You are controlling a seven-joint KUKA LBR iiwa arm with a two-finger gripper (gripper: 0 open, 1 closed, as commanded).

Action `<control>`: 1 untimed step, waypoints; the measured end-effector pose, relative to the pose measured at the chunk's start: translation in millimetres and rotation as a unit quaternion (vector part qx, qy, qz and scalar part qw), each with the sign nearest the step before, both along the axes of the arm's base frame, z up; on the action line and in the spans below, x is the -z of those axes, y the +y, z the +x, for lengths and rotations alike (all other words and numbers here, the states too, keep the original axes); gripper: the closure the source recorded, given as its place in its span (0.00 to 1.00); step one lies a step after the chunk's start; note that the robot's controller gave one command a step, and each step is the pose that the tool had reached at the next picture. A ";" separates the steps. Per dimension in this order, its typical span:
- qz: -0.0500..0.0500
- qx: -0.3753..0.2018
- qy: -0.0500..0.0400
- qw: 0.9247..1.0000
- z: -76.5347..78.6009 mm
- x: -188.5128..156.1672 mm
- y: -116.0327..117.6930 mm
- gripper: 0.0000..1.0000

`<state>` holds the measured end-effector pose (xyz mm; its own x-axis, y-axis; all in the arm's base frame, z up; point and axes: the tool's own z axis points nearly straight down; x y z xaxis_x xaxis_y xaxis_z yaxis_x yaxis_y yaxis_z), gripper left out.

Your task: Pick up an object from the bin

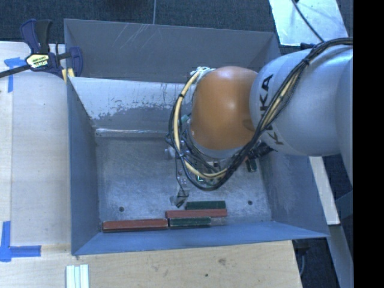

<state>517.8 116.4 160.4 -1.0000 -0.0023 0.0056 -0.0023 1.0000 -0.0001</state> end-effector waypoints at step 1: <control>-0.001 0.002 0.001 1.000 -37.7 60.1 -15.8 0.00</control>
Offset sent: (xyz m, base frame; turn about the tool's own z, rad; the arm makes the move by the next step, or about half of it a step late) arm -0.0350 -0.0148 -0.0563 0.0033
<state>480.1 100.6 100.3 -1.0000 0.0018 0.0075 0.0018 1.0000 -0.0016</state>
